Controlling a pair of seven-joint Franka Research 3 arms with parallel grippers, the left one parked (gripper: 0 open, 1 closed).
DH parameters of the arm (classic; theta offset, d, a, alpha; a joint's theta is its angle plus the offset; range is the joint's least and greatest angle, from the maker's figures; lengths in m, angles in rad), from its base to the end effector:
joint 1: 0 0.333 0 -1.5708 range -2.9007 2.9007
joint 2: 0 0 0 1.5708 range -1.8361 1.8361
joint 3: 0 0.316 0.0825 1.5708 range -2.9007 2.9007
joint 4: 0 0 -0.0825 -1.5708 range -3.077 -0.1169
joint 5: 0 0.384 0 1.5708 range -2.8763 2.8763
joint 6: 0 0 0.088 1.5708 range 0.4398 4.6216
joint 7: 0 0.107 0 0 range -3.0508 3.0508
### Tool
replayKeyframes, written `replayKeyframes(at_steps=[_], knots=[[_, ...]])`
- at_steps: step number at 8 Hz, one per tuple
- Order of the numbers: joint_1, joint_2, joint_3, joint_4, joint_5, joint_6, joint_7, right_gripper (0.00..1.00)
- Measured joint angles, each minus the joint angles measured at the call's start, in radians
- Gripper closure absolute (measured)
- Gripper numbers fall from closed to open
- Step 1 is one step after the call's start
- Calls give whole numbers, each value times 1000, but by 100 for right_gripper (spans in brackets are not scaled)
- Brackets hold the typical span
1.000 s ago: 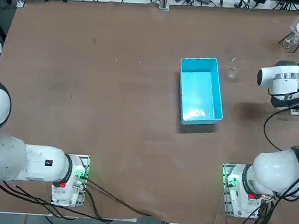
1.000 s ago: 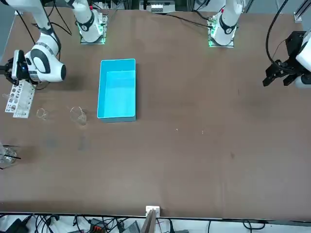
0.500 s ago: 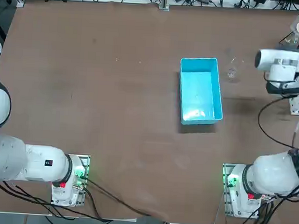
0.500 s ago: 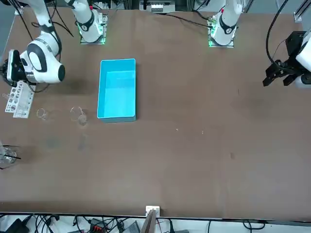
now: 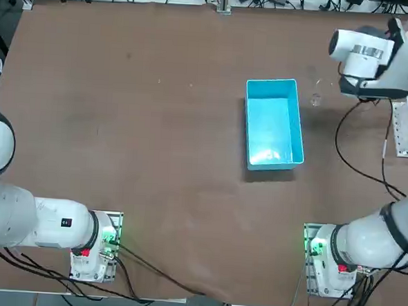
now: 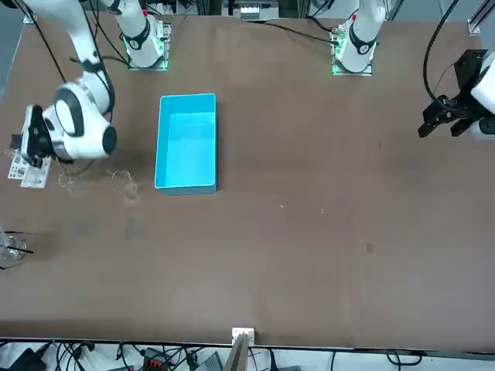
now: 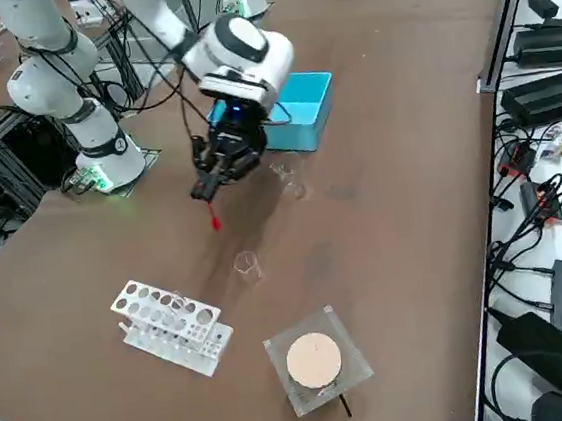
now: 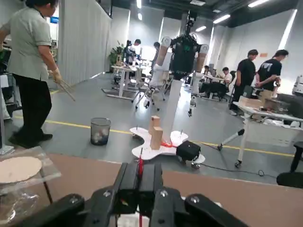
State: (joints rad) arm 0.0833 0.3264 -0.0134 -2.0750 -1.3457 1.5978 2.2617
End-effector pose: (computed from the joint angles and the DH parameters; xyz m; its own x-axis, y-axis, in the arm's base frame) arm 0.5493 -0.0635 0.2956 0.1349 -0.1755 0.9752 -0.9878 0.0530 0.1462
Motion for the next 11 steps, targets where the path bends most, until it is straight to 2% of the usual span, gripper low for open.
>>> replayKeyframes(at_steps=[2,4,7,11], knots=[[22,148,0,145,31,-37,9,96],[22,217,-6,178,35,-45,58,96],[21,253,-13,178,36,-50,125,96],[7,258,-16,166,37,-49,171,96]])
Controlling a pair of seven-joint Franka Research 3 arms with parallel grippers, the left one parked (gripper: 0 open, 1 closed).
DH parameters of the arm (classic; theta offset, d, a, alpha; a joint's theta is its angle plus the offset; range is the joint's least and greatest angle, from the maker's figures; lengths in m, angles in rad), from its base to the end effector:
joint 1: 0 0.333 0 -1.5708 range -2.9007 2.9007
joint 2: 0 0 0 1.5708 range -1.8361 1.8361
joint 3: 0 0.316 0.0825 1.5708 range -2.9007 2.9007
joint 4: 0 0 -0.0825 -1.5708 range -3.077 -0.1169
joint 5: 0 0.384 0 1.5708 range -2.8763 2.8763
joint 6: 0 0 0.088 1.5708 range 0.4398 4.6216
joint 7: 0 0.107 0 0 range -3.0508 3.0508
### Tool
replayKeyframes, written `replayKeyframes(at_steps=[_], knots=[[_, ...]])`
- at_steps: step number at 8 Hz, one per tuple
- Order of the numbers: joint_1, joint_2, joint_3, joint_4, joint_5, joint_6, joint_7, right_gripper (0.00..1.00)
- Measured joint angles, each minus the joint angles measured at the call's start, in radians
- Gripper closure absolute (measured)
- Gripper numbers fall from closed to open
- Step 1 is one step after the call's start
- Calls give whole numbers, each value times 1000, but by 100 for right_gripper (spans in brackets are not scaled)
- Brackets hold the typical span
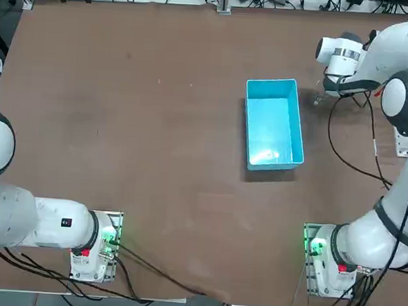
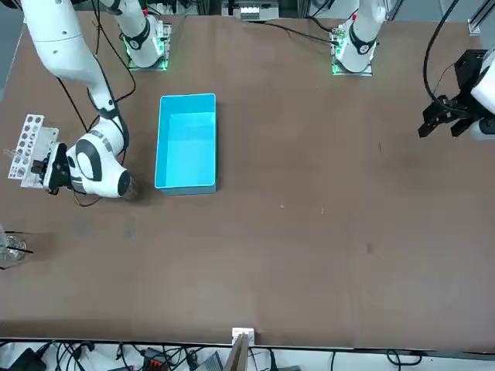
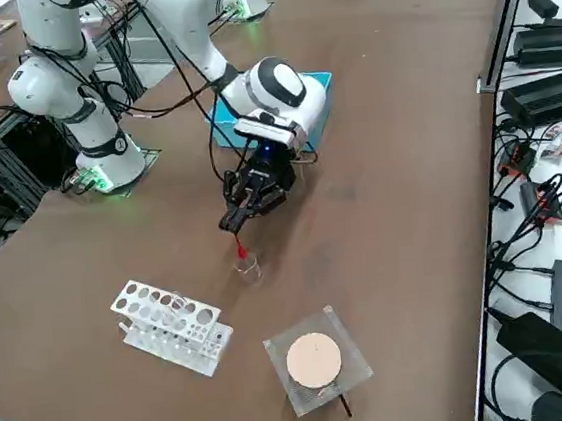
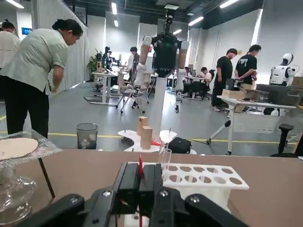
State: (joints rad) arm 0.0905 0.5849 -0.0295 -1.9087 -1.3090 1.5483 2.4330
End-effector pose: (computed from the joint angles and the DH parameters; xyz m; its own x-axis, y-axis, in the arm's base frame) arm 0.5758 -0.0695 0.2112 0.0552 -0.1325 0.9896 -0.9863 0.1473 0.0747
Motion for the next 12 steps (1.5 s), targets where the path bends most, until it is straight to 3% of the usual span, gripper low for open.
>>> replayKeyframes(at_steps=[6,9,11,12], knots=[[-4,35,0,-5,4,31,81,94],[-10,41,0,-5,4,40,82,46],[-9,41,0,-4,4,39,82,7],[-9,41,0,-2,4,39,82,1]])
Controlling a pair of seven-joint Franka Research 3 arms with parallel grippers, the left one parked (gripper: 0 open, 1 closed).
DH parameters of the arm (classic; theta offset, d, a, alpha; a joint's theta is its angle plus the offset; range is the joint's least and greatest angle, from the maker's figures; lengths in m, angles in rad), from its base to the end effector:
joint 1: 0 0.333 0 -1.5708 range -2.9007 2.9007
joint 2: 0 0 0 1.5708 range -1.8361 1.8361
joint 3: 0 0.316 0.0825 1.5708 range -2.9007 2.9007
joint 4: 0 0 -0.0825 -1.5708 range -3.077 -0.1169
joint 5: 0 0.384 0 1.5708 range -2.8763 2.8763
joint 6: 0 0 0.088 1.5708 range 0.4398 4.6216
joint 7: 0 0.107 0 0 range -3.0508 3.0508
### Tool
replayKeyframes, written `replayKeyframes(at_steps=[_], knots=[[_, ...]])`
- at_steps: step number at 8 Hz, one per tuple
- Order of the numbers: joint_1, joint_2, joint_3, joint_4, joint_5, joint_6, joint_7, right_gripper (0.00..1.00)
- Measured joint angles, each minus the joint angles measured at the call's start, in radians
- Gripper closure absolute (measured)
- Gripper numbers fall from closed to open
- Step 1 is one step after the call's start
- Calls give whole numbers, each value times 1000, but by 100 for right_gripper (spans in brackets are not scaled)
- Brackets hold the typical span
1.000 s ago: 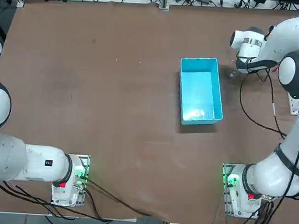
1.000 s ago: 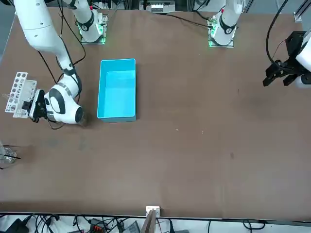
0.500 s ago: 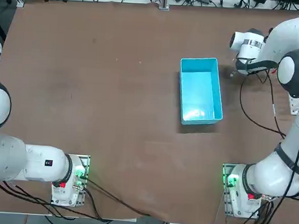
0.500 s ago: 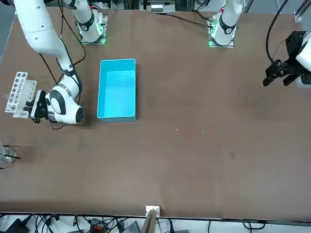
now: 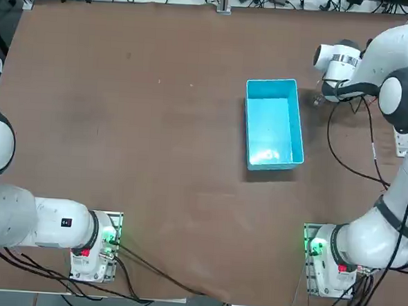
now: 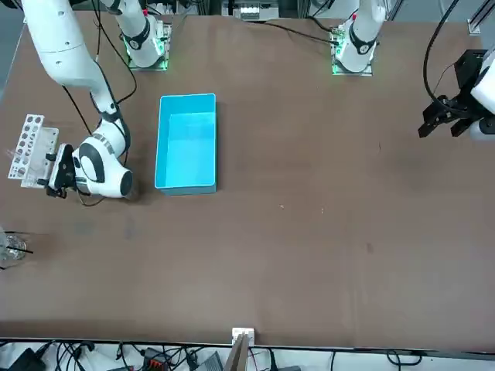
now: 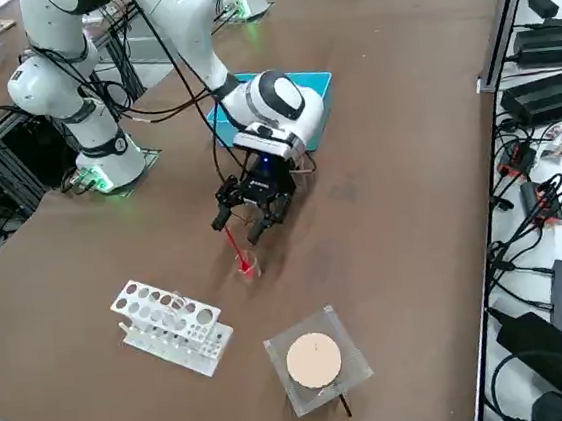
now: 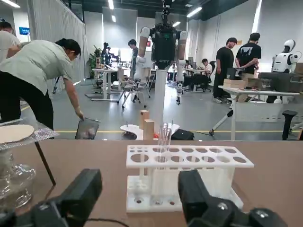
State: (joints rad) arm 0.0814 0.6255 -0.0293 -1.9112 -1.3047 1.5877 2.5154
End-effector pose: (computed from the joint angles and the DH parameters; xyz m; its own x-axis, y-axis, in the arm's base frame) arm 0.5715 -0.0715 0.1842 0.0099 -0.1501 0.9886 -0.9886 0.1474 0.0323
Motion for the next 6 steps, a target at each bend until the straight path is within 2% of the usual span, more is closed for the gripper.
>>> replayKeyframes(at_steps=[3,6], knots=[[1,-11,0,2,4,-2,-33,1],[11,-103,3,12,127,-11,-292,1]])
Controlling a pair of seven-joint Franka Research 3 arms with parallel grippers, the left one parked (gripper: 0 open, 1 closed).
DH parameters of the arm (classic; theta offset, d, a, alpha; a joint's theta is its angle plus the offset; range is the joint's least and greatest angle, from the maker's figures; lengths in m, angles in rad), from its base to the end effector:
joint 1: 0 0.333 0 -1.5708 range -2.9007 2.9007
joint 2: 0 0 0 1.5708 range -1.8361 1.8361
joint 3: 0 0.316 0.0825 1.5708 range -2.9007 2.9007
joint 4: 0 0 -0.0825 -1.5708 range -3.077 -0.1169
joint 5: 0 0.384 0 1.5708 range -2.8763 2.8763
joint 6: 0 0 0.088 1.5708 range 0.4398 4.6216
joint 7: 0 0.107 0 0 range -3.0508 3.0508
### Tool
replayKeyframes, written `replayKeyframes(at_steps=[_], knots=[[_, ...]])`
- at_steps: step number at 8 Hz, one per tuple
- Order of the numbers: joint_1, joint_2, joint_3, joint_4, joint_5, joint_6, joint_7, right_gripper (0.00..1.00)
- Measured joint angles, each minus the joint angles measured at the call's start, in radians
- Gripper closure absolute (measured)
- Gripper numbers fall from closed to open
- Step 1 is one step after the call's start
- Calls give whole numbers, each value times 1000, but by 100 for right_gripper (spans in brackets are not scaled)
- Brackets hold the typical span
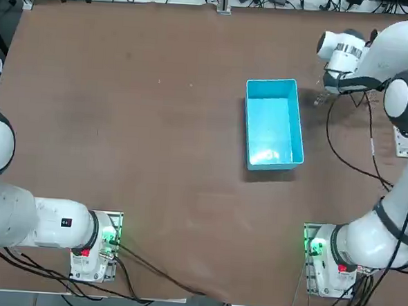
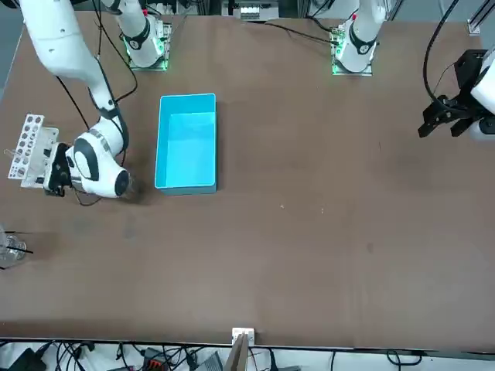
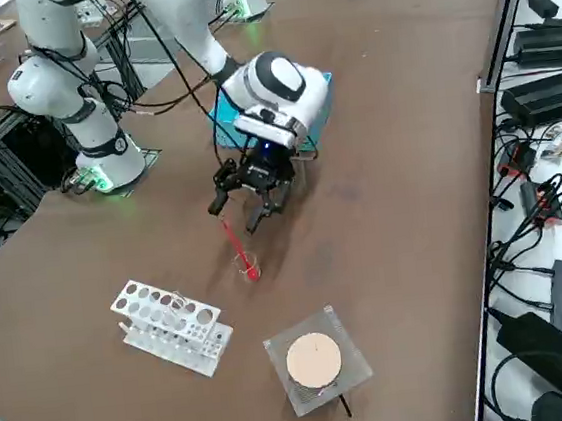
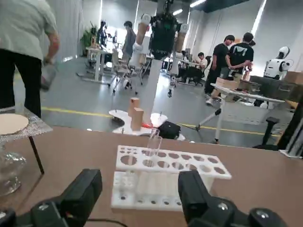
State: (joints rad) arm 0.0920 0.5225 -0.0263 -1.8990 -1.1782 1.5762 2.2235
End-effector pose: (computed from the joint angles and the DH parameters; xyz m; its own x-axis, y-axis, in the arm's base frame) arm 0.5778 -0.0598 0.2393 0.1702 -0.2835 0.9437 -0.9607 0.1653 0.2229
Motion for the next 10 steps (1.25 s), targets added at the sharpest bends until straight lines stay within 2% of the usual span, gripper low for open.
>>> replayKeyframes(at_steps=[3,7,10], knots=[[4,-123,0,10,202,-10,-332,1],[5,-218,3,39,452,-105,-694,1],[4,-237,3,220,628,-263,-1026,1]])
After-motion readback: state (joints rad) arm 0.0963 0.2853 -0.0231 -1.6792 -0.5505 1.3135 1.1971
